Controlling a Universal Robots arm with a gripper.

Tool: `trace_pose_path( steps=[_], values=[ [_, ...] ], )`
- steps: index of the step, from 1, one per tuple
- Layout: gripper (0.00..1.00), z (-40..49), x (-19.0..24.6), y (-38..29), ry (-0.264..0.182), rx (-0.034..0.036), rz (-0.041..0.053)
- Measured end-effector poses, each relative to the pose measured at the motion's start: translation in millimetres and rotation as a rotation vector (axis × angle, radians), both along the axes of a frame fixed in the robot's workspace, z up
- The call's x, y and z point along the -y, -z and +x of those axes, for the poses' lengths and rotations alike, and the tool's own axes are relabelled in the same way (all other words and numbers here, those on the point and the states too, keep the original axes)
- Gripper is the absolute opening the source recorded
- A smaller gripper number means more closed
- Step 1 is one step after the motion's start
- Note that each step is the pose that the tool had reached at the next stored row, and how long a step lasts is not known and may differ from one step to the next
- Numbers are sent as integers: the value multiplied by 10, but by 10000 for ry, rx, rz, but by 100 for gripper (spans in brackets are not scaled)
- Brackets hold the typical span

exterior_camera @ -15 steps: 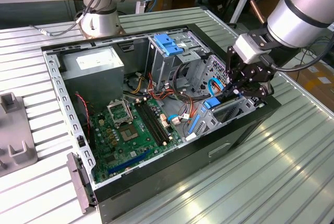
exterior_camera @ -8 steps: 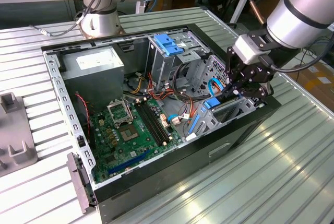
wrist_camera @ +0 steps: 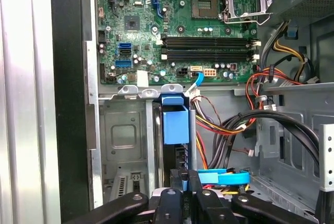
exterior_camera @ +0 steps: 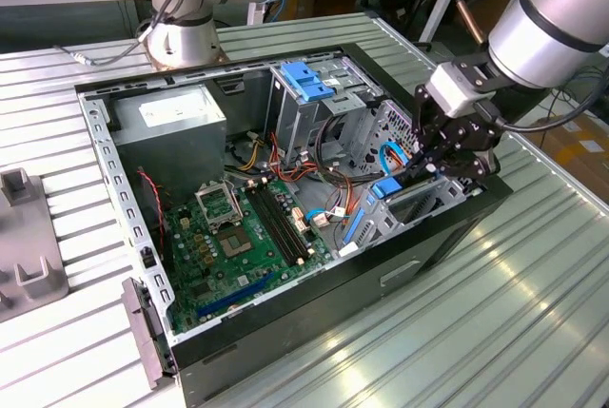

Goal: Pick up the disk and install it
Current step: 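Insert the second disk wire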

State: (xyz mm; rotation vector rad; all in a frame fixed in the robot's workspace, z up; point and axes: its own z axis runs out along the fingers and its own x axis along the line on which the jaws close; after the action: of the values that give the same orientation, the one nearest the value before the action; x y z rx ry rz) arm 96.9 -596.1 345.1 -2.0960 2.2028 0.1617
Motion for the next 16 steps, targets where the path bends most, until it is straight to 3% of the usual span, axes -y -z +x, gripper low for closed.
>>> trace_pose_path(
  steps=[6, 14, 16],
  values=[
    [16, 0, -2, -2, 1, 0, 183],
    [16, 0, 39, 2, 1, 0, 196],
    [16, 0, 41, 4, 1, 0, 294]
  ],
)
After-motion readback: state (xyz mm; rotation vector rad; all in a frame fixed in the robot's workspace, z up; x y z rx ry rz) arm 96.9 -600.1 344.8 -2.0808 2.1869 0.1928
